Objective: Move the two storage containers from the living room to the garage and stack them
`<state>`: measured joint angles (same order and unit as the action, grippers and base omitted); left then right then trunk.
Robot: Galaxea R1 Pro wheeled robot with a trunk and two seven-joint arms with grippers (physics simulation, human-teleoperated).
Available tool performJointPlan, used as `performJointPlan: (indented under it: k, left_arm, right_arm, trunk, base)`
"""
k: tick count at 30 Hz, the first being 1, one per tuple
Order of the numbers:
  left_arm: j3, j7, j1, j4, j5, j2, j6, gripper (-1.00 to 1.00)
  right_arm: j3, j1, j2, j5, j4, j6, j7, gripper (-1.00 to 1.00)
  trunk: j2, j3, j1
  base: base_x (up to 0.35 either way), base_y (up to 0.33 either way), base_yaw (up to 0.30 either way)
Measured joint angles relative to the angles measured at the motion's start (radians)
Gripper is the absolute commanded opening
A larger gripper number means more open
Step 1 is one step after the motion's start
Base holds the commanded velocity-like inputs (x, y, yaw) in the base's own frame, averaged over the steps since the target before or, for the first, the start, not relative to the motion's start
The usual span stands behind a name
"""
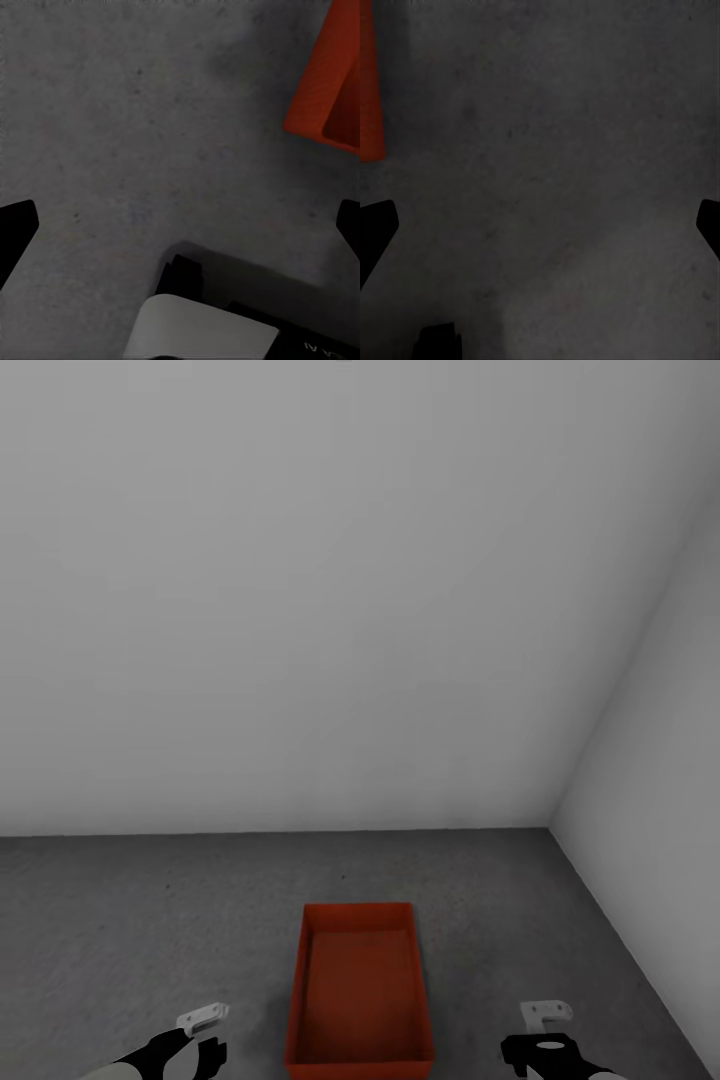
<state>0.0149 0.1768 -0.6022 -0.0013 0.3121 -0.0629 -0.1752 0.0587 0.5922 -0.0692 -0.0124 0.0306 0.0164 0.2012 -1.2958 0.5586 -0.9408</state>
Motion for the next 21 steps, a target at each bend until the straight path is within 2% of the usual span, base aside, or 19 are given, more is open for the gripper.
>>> performJointPlan:
  k: [21]
  left_arm:
    - [0.000, 0.000, 0.000, 0.000, 0.000, -0.001, 0.001, 1.00]
  right_arm:
    - [0.000, 0.000, 0.002, 0.000, 0.000, 0.002, 0.002, 1.00]
  trunk:
    - [0.147, -0.066, 0.081]
  base:
    - [0.000, 0.000, 0.000]
